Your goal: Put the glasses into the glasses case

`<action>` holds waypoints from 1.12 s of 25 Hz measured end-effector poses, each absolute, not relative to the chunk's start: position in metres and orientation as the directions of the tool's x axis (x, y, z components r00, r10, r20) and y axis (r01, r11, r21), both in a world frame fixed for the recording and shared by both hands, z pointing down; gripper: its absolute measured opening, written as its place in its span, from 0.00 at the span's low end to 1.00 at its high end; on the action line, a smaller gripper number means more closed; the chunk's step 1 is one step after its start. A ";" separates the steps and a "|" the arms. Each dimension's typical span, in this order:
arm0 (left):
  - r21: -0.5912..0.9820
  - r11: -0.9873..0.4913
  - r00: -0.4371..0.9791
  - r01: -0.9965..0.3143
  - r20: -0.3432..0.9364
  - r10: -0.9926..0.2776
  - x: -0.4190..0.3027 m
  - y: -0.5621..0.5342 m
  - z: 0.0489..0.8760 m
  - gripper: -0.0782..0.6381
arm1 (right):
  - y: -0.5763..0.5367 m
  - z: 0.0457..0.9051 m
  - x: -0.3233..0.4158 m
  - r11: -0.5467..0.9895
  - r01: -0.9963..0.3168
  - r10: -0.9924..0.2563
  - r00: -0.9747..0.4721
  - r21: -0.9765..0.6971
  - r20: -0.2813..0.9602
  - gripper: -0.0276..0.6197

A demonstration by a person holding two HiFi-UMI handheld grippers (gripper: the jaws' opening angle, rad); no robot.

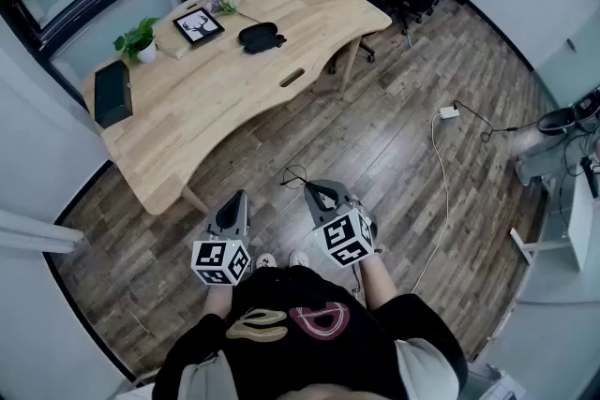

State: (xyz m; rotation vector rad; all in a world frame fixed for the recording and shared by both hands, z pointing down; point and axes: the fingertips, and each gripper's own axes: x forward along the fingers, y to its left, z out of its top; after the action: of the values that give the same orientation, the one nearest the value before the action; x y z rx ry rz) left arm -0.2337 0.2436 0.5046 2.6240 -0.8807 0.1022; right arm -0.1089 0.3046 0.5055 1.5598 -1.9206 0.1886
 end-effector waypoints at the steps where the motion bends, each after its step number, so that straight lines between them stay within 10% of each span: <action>1: 0.322 -0.742 0.807 -0.588 0.176 -0.564 -0.234 0.248 0.503 0.13 | 0.310 0.506 -0.112 0.284 -0.917 -0.822 -0.083 0.279 0.564 0.06; 28: 0.348 -0.801 0.868 -0.488 0.099 -0.486 -0.236 0.232 0.492 0.13 | 0.292 0.512 -0.117 0.221 -0.934 -0.848 -0.042 0.280 0.529 0.06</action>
State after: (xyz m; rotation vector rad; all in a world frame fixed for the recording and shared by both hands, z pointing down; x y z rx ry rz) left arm -0.2365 0.2315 0.4919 2.6754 -0.7239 0.0064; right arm -0.1168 0.2920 0.5122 1.6403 -1.8999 0.1863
